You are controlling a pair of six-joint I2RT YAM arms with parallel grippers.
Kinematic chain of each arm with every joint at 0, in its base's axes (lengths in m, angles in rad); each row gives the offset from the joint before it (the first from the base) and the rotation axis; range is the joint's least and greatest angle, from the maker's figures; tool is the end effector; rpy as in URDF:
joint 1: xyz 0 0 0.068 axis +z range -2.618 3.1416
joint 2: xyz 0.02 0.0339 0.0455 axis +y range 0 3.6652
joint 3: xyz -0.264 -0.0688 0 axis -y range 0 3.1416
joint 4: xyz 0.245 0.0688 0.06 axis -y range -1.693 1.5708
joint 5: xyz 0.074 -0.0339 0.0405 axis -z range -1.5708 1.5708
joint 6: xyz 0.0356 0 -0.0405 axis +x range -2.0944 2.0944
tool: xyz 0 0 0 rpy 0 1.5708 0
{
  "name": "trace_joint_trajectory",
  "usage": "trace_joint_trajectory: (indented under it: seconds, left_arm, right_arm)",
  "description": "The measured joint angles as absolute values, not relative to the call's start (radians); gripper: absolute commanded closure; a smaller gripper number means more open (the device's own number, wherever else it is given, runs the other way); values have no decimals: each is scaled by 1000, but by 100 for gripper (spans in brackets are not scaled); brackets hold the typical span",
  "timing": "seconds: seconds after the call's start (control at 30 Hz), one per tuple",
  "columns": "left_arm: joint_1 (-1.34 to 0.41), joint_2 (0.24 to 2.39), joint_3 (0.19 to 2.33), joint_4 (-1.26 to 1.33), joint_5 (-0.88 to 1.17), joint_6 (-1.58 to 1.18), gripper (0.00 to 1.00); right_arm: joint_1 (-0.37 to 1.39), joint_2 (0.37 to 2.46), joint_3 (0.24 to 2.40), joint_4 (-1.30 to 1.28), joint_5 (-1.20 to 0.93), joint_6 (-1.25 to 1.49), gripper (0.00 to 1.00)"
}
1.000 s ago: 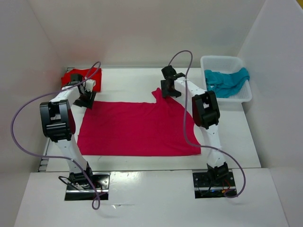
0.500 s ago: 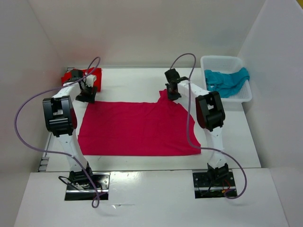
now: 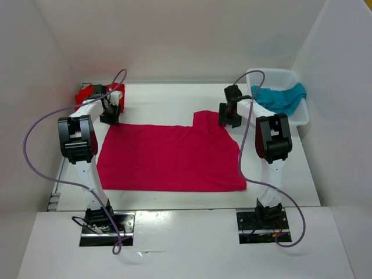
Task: Fold and stack the t-shirts
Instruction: Grap the side of the flattened tshirt furthest away from the robot with both arms
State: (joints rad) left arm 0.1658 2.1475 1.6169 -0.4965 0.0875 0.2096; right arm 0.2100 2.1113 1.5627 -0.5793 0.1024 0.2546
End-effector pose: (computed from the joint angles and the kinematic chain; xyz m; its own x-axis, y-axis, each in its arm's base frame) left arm 0.4564 0.0732 0.1689 -0.8505 0.0678 -0.5215 0.0584 0.9977 0.0345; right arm 0.4341 0.0888 0.1644 -0.8966 0.0651 -0.4380 0.0633 0.9978 0.0186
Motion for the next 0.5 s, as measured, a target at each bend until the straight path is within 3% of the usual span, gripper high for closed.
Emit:
trace_joint_trajectory:
  seconds: [0.1,0.17,0.3,0.5]
  left_arm:
    - [160,2147,1613,-488,78,212,51]
    - [160,2146,1610,-483,76,212,42]
    - [161,2145,1608,-471,67,210,33]
    - [161,2145,1608,-466,49,209,31]
  right_arm:
    - [199,2124,1618,-587,65,271,34]
    - [196,2159,1712,-595,51,279,34]
    - [192,2267,1931,-604,56,307,34]
    - [190,2351,1979,-667,78,333,35]
